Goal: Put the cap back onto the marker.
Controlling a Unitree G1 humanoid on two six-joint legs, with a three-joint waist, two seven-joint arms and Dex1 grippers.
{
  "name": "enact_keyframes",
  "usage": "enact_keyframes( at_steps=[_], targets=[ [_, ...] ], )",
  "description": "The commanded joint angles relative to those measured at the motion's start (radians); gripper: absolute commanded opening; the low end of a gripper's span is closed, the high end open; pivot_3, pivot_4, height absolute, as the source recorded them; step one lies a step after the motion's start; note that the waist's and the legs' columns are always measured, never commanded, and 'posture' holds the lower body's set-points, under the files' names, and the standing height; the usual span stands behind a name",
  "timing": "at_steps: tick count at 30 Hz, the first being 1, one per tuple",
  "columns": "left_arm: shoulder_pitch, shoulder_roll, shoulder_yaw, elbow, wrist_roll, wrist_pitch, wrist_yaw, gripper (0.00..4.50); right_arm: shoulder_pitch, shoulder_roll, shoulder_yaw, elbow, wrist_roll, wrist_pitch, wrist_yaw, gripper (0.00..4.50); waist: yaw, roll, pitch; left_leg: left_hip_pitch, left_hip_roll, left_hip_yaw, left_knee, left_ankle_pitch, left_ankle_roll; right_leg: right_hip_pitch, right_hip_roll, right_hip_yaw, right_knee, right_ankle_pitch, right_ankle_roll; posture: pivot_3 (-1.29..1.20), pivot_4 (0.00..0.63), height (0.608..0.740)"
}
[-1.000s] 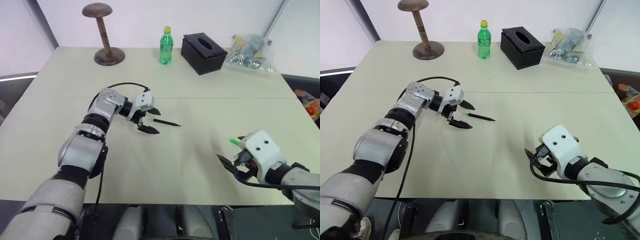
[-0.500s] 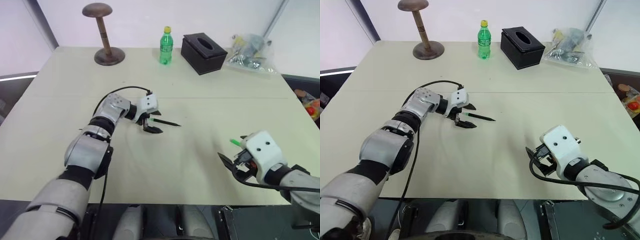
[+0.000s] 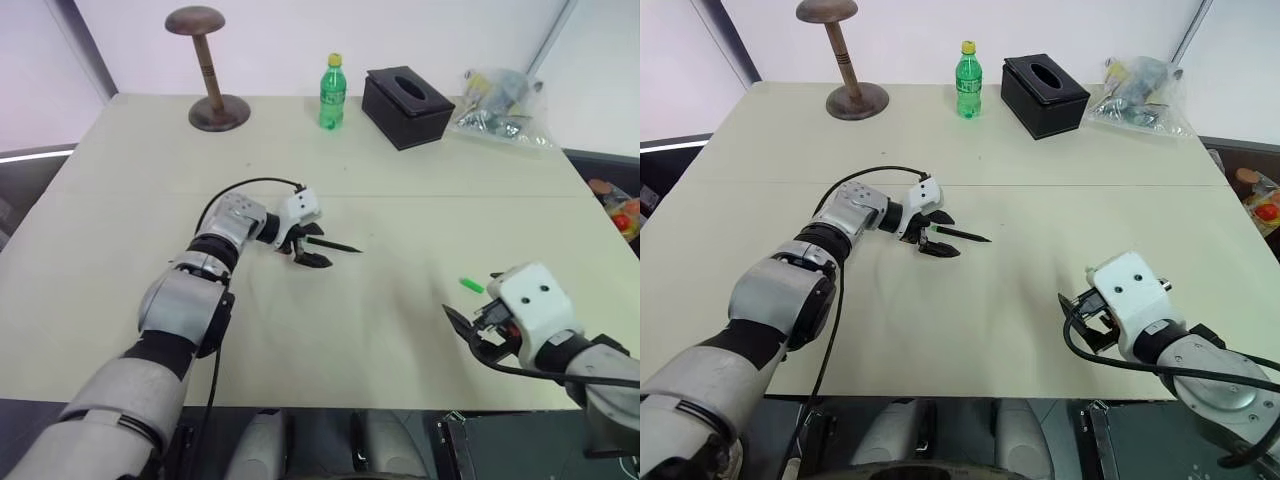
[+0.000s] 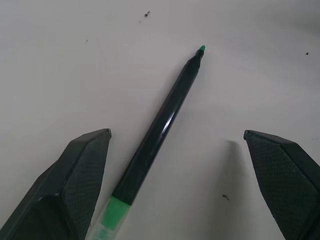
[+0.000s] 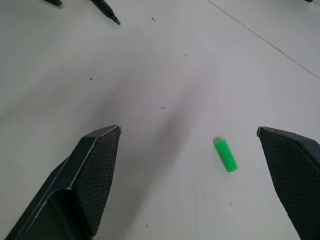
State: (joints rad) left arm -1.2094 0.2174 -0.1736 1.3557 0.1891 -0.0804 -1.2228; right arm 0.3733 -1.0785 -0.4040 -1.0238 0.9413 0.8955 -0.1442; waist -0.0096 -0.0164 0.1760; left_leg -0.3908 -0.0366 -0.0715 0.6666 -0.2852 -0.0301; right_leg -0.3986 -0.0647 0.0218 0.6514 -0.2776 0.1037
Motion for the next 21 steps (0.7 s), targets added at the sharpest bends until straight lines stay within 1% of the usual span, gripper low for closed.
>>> enact_keyframes(
  at_steps=[1,13,17,19,21],
  targets=[
    [-0.007,-0.002,0.000,0.005,0.025,0.013,0.015,4.50,0.020,-0.019,-0.034,-0.023,0.025,-0.039,-0.035,4.45,0.000,0.000,0.000,0.000,0.000,0.000,0.000,0.000,0.000,0.000,0.000,0.000,0.000,0.000,0.000,0.00,0.150,0.740],
    [-0.001,-0.009,0.005,0.003,0.026,0.011,-0.004,4.50,0.047,-0.057,-0.040,-0.023,0.061,-0.074,-0.076,4.45,0.000,-0.001,0.000,0.000,0.000,0.000,0.000,0.000,0.000,0.001,0.000,0.000,0.000,0.000,0.000,0.00,0.150,0.740],
    [0.002,-0.011,0.005,0.003,0.027,0.013,-0.011,3.31,0.050,-0.061,-0.044,-0.023,0.063,-0.074,-0.075,4.50,0.000,-0.001,0.000,0.000,0.000,0.000,0.000,0.000,0.000,0.001,0.000,0.000,0.000,0.000,0.000,0.00,0.150,0.740],
    [0.003,-0.013,0.006,0.002,0.027,0.012,-0.011,2.19,0.051,-0.063,-0.045,-0.023,0.064,-0.074,-0.074,4.50,0.000,-0.001,0.000,0.000,0.000,0.000,0.000,0.000,0.000,0.001,0.000,0.000,0.000,0.000,0.000,0.00,0.150,0.740],
    [0.003,-0.015,0.007,0.002,0.028,0.012,-0.008,1.24,0.052,-0.062,-0.046,-0.023,0.064,-0.073,-0.073,4.50,0.000,-0.001,0.000,0.000,0.000,0.000,0.000,0.000,0.000,0.001,0.000,0.000,0.000,0.000,0.000,0.00,0.150,0.740]
  ],
)
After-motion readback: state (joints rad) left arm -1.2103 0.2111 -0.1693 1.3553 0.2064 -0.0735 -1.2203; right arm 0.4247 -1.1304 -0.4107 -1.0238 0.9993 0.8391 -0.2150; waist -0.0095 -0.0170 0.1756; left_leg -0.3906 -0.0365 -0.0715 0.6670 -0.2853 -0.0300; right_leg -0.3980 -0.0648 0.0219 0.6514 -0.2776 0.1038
